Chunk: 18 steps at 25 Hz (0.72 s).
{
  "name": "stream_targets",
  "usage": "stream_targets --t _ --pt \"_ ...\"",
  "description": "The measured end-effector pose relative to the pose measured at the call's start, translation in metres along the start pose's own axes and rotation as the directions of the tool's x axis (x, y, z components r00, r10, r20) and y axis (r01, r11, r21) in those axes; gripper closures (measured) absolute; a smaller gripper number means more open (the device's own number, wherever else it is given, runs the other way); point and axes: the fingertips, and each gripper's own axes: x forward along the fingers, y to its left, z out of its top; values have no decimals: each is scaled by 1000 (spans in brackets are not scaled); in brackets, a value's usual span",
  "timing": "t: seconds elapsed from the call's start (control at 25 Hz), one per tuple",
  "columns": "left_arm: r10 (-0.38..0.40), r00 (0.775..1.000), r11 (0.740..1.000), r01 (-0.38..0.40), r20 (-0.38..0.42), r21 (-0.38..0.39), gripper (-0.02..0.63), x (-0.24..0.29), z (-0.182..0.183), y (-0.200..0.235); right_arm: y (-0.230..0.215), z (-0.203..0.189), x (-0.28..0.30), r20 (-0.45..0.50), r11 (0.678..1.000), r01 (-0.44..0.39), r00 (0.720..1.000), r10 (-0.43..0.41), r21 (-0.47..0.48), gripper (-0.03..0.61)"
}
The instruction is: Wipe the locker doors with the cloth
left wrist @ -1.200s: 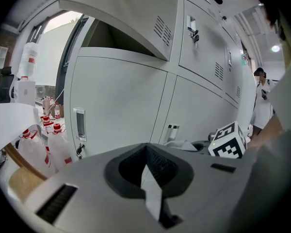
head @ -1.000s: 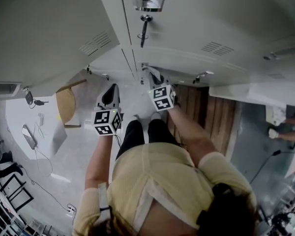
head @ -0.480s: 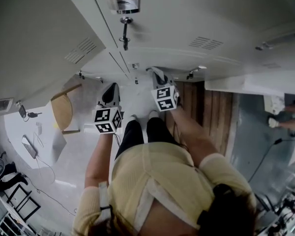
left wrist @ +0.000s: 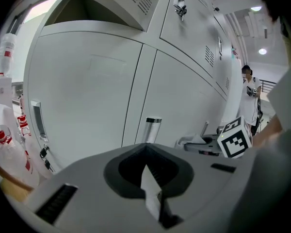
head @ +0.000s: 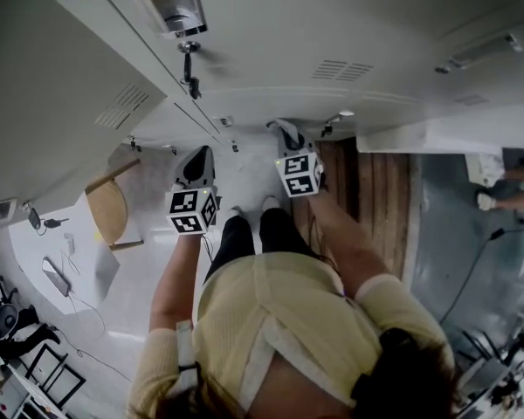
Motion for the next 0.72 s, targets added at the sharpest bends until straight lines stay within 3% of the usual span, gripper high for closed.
stream_targets --t 0.72 --pt "-67 998 998 67 -11 9 627 32 13 -24 -54 -13 -32 -15 989 133 991 -132 72 568"
